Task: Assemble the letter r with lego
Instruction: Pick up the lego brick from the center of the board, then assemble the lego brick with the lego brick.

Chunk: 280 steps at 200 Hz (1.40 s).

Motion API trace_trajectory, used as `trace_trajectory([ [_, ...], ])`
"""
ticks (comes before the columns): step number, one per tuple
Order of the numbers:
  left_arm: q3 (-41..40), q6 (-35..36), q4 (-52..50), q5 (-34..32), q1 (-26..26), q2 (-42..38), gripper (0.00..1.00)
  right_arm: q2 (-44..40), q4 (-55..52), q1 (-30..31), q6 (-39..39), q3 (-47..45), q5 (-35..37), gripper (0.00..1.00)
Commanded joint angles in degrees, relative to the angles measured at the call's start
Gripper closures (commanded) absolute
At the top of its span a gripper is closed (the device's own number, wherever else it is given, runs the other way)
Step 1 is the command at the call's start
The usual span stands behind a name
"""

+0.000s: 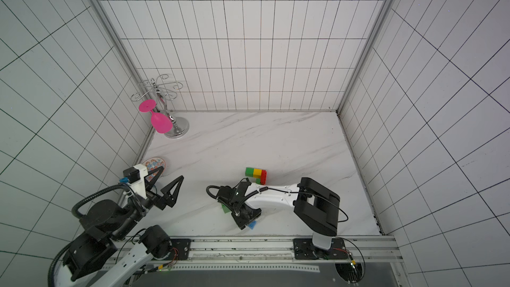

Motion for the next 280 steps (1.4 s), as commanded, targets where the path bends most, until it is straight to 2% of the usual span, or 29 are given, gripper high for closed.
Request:
trace_trajectory([
  [1,-0.41,-0.77,0.8,-0.24,-0.24,-0.52,0.03,1.33,-2.32,0.33,2.48,-0.23,1.98,0.53],
  [41,-0.56,-0.75,0.83,-0.16,-0.18,-0.46,0.03,3.44,-3.05,0.31,2.22,0.72,1.68,0.54],
  [56,-0.55,-0.73,0.89,-0.09,-0.23,-0.45,0.03,4.3,-3.38,0.26,2.09,1.12,1.6,0.57],
  [71,-0.51,-0.77,0.89,-0.12,-0.24,-0.38,0.03,4.44,-3.72,0.26,2.04,1.4,1.77,0.67],
  [88,-0.53,-0.75,0.88,-0.25,-0.24,-0.39,0.03,3.48,-4.79,0.25,2.34,1.78,2.32,0.87],
  [103,-0.49,-0.75,0.89,-0.23,-0.25,-0.2,0.03,1.48,-6.16,0.17,2.87,2.45,2.98,1.0],
  [147,-0.04,-0.94,0.8,0.0,-0.25,2.54,0.04,-7.08,-11.01,-2.87,9.24,6.67,9.4,1.0],
  [169,0.19,-1.1,0.85,0.93,-0.25,3.96,0.04,-8.99,-10.86,-6.88,12.81,7.41,9.02,1.0],
  [208,-0.33,-1.82,1.08,1.28,-0.24,3.97,0.04,-7.56,-9.14,-10.93,16.69,7.53,9.12,1.0],
  [238,-0.81,-2.04,1.24,1.54,-0.21,3.93,0.04,-5.96,-7.8,-11.03,20.89,7.36,10.41,1.0],
  [280,-1.32,-2.06,1.41,1.68,-0.25,3.77,0.04,-3.9,-4.09,-11.1,21.58,7.01,10.16,1.0],
])
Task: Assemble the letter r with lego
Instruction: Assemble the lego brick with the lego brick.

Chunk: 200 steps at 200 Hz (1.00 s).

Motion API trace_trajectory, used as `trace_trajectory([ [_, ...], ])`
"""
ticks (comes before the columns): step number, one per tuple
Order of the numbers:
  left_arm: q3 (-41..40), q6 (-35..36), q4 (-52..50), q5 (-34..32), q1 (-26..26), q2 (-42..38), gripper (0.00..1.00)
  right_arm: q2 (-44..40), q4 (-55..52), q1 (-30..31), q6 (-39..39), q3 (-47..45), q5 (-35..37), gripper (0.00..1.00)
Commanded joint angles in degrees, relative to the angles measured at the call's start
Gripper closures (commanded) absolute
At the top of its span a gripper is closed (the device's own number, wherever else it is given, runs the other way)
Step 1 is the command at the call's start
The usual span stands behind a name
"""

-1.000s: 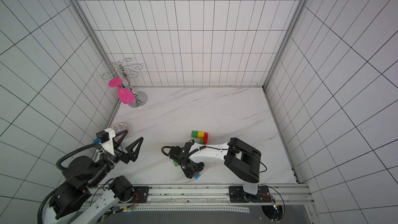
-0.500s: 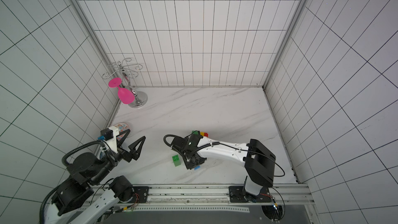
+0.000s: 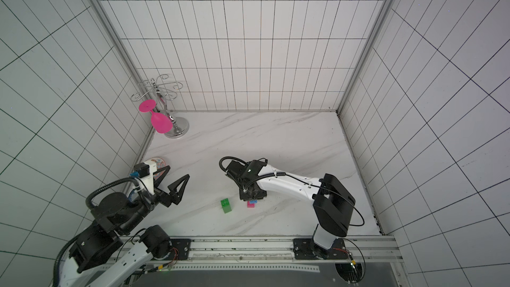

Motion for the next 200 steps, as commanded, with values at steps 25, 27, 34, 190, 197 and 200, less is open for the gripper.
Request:
trace_trajectory([
  [25,-0.9,-0.61,1.24,0.53,-0.24,-0.64,0.04,3.56,2.79,-0.14,2.77,-0.41,1.56,1.0],
  [27,-0.92,-0.61,1.24,0.47,-0.23,-0.63,0.04,3.74,2.9,-0.1,2.81,-0.46,1.52,1.0],
  [34,-1.05,-0.61,1.24,0.49,-0.2,-0.68,0.04,4.12,3.24,-0.09,2.91,-0.65,1.58,1.0],
  [190,-1.57,-0.29,1.42,0.52,-0.16,-0.44,0.05,5.48,7.77,-1.31,3.68,-4.99,2.99,1.0],
  [197,-1.59,-0.25,1.43,0.54,-0.25,-0.4,0.05,5.27,7.64,-1.44,3.55,-4.99,3.0,1.0],
  [200,-1.6,-0.22,1.42,0.61,-0.19,-0.42,0.05,5.18,7.53,-1.54,3.55,-4.99,3.0,1.0],
])
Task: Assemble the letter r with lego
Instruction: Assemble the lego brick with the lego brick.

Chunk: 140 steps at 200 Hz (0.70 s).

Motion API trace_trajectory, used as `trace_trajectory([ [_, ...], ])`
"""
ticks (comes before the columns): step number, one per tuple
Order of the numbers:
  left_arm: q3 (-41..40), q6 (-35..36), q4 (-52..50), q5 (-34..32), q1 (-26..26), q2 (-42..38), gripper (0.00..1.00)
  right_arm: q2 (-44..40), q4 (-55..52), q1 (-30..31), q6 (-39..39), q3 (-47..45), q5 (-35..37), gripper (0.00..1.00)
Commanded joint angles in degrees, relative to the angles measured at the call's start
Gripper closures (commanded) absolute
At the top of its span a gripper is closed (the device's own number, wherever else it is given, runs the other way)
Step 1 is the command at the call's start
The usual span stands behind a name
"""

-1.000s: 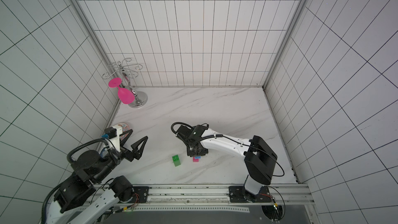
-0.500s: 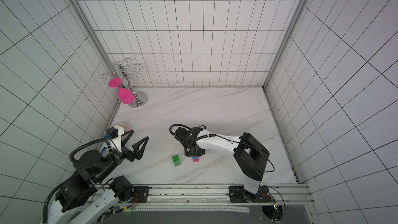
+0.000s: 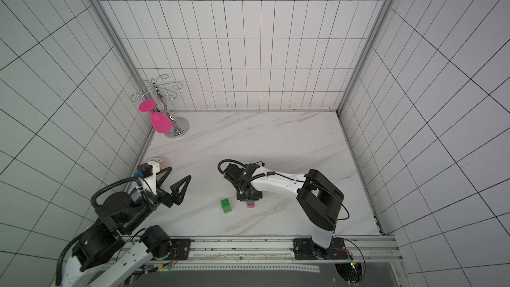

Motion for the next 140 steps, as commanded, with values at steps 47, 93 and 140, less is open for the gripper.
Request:
trace_trajectory([
  [47,-0.43,-0.12,1.37,0.38,-0.19,-0.31,0.05,-0.69,-1.63,-1.25,1.19,-1.8,3.11,1.0],
  [93,-0.39,-0.17,1.37,0.35,-0.21,-0.44,0.05,-0.6,-1.15,-1.34,0.69,-2.06,3.29,1.0],
  [140,-0.44,-0.17,1.37,0.35,-0.17,-0.2,0.05,-1.55,-1.14,-1.64,-0.66,-0.95,1.58,1.0],
])
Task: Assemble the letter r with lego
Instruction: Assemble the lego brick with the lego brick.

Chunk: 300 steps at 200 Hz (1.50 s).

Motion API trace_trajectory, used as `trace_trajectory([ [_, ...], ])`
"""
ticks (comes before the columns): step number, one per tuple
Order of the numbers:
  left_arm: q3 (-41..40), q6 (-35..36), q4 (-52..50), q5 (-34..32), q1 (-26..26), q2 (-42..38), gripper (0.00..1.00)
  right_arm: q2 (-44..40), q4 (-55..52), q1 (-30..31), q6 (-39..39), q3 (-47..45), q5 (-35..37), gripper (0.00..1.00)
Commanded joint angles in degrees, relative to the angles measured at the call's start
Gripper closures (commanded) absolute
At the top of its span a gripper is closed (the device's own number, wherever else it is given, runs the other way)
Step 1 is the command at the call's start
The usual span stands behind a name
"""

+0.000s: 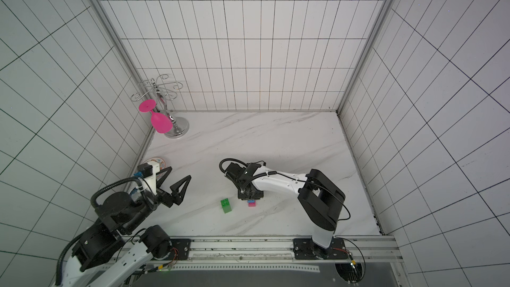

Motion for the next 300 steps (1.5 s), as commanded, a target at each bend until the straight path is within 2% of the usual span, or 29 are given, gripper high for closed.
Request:
trace_trajectory([
  [1,-0.44,-0.17,1.35,0.37,-0.21,-0.23,0.05,-1.15,-1.17,-0.96,-0.4,-0.51,0.81,1.0],
  [74,-0.43,-0.17,1.4,0.37,-0.22,-0.18,0.05,-1.27,-2.37,-1.39,-1.74,0.92,0.46,1.0],
  [189,-0.51,0.09,1.54,0.58,-0.18,0.52,0.05,0.31,4.69,-1.26,-1.66,-5.11,-1.07,1.0],
  [300,-0.6,0.29,1.57,1.05,-0.16,0.96,0.05,-0.04,-1.51,-1.27,-3.35,-2.48,2.37,1.0],
])
